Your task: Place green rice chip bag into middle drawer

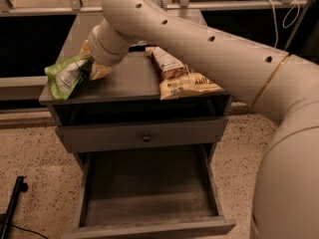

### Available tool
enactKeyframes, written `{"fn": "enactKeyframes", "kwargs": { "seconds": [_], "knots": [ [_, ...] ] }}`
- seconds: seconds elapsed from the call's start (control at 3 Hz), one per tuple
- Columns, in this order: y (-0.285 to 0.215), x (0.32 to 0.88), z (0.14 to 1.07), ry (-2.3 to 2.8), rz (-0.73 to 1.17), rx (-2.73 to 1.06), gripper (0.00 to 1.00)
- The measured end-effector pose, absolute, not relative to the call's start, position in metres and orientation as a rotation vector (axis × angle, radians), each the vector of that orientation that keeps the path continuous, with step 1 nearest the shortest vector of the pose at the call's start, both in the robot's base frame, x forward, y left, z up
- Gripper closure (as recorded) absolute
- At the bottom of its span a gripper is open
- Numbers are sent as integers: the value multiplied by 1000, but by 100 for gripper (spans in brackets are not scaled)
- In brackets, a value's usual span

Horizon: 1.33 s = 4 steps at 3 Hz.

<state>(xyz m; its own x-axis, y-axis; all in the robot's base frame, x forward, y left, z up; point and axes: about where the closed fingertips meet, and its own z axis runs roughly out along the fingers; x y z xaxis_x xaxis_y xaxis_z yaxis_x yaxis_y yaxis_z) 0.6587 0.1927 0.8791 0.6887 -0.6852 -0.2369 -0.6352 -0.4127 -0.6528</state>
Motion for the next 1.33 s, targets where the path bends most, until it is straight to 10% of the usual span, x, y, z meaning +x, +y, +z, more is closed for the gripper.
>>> {"fn": "enactKeyframes", "kwargs": {
  "seconds": [0.67,1.33],
  "knots": [
    [175,614,926,814,-40,-2061,100],
    [137,537,988,609,31,-1970,100]
  ]
}}
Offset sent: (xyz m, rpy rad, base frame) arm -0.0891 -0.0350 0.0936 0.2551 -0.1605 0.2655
